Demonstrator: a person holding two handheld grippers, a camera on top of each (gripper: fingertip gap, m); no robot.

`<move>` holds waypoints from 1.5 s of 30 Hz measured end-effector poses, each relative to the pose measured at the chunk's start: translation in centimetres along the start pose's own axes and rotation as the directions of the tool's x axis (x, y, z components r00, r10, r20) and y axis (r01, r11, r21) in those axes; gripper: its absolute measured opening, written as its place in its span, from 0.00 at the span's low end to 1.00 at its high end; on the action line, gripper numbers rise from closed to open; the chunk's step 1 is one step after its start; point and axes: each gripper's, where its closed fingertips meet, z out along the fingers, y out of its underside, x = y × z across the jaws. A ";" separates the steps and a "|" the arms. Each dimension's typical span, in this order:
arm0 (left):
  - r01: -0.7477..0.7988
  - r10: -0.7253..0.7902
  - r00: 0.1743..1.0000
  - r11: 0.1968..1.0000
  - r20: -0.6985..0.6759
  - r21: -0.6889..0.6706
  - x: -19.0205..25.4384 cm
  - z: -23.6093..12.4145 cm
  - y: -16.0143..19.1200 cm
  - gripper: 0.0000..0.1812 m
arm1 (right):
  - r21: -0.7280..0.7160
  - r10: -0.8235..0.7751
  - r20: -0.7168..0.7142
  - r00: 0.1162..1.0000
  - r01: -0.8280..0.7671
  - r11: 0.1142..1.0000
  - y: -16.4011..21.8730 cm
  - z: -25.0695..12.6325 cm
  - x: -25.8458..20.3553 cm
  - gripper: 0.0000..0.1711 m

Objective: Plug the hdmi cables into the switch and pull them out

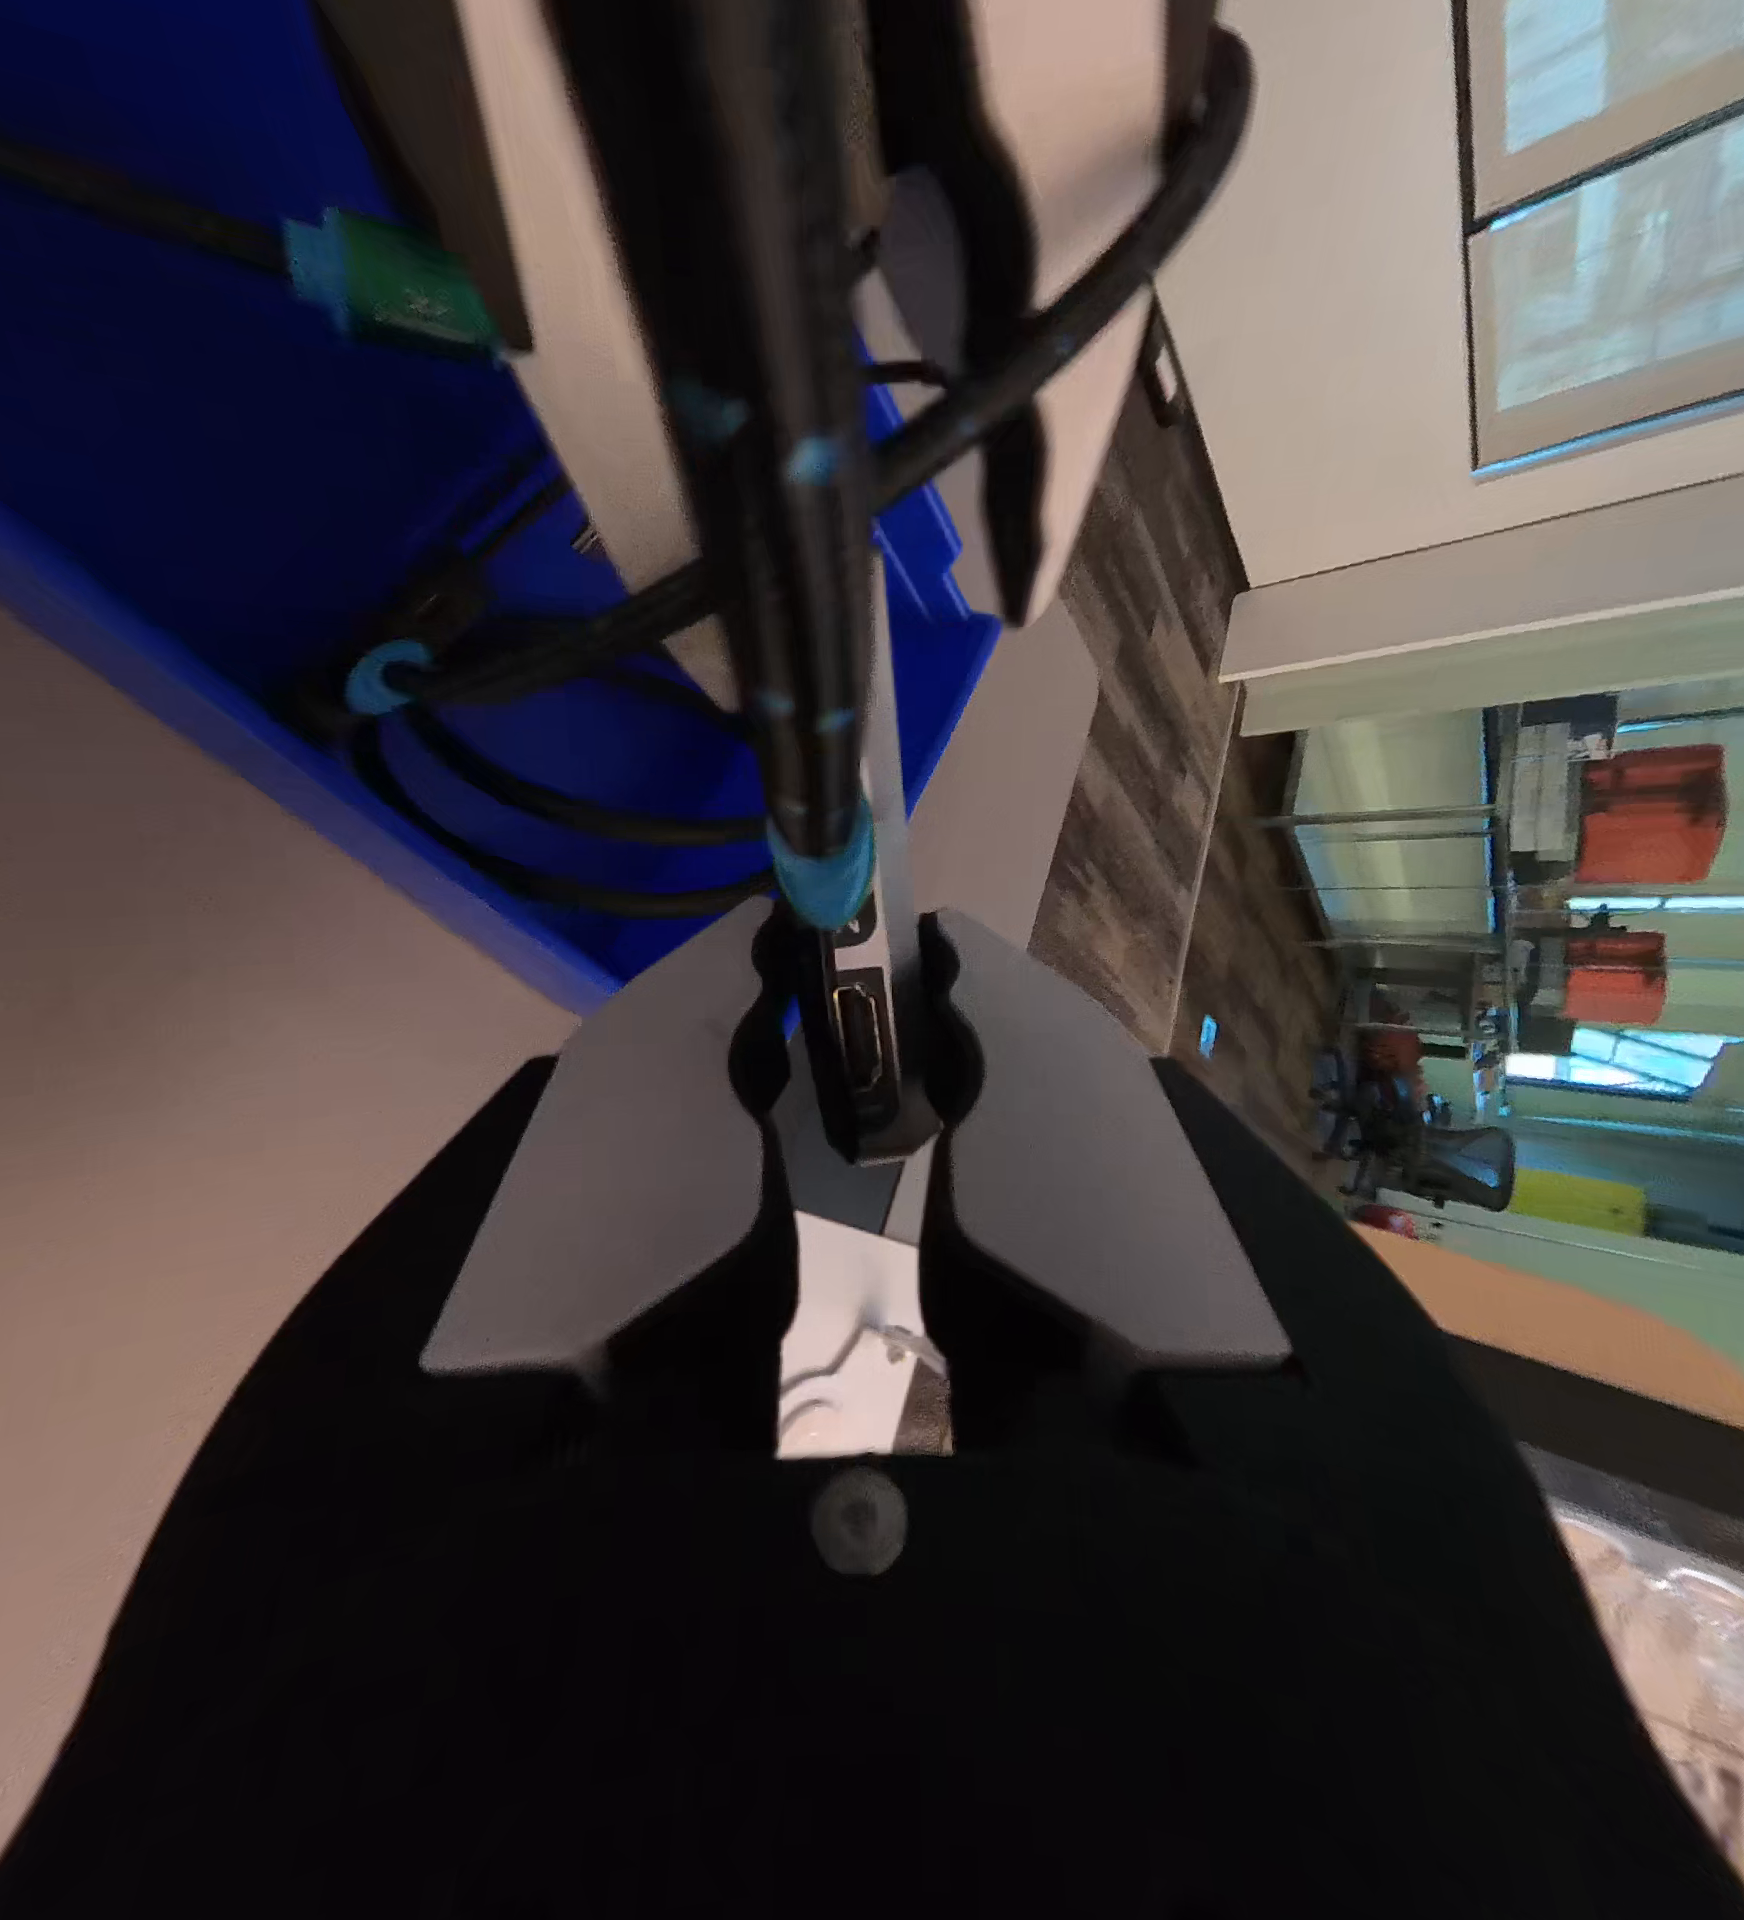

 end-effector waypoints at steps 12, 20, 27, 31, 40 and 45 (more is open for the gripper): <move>0.319 -0.203 0.909 0.901 0.365 -0.294 -7.5 -10.0 9.3 0.22 | 0.077 -0.012 -0.109 0.994 0.020 0.997 0.3 -3.1 1.9 0.14; 0.649 -0.473 0.760 0.550 0.445 -0.525 -5.4 -8.8 19.3 0.32 | -0.016 -0.101 -0.179 0.979 0.100 0.995 0.3 -5.3 3.6 0.14; 0.788 -0.809 0.475 0.214 0.347 -0.578 -0.6 -8.2 19.8 0.04 | -0.118 -0.222 -0.221 0.950 0.200 0.973 -0.5 -6.4 5.1 0.14; 0.818 -0.835 0.413 0.163 0.365 -0.552 -0.9 -8.7 20.1 0.04 | -0.238 -0.333 -0.226 0.915 0.280 0.930 -1.0 -7.2 6.4 0.14; 0.900 -0.798 0.318 0.086 0.512 -0.427 -2.8 -11.5 22.4 0.04 | -0.485 -0.454 -0.273 0.848 0.287 0.826 -1.5 -9.5 8.9 0.14; 0.883 -0.778 0.372 0.130 0.507 -0.450 -3.0 -11.5 22.6 0.03 | -0.504 -0.431 -0.311 0.847 0.237 0.830 -2.5 -11.3 8.7 0.14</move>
